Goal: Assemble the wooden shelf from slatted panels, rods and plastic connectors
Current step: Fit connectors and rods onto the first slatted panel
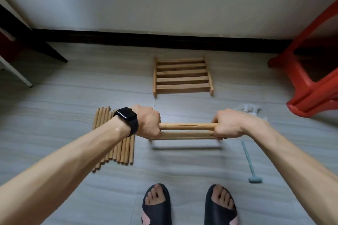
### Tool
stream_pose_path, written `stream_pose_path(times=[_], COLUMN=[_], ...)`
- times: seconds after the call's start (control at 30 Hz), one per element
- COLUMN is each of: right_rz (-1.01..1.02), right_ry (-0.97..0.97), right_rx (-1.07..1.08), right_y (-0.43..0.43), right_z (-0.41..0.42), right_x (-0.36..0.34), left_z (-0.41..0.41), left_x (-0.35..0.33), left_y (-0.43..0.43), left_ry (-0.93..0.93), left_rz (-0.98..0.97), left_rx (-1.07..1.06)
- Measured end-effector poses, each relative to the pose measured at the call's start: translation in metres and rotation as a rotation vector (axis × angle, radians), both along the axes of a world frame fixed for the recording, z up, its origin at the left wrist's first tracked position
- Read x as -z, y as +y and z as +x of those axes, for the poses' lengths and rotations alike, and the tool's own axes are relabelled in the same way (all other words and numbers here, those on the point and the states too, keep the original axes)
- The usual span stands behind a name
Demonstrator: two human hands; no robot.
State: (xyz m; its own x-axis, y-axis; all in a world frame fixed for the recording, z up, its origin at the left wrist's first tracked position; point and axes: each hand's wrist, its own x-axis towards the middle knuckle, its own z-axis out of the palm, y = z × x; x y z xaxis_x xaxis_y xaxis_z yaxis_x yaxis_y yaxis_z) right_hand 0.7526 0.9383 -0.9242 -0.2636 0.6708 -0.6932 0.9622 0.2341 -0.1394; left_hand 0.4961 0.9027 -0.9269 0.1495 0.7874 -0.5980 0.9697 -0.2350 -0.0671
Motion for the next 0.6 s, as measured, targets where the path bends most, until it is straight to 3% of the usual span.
stream_pose_path(times=[0.47, 0.6], right_rz=[0.175, 0.287], right_ry=[-0.016, 0.001], right_rx=[-0.087, -0.11], right_y=[0.005, -0.03], right_z=[-0.003, 0.003], right_x=[0.018, 0.067], left_z=[-0.001, -0.003], left_x=[0.008, 0.05], left_y=[0.007, -0.024], left_ry=[-0.014, -0.038], left_rz=[0.108, 0.167], left_rx=[0.095, 0.116])
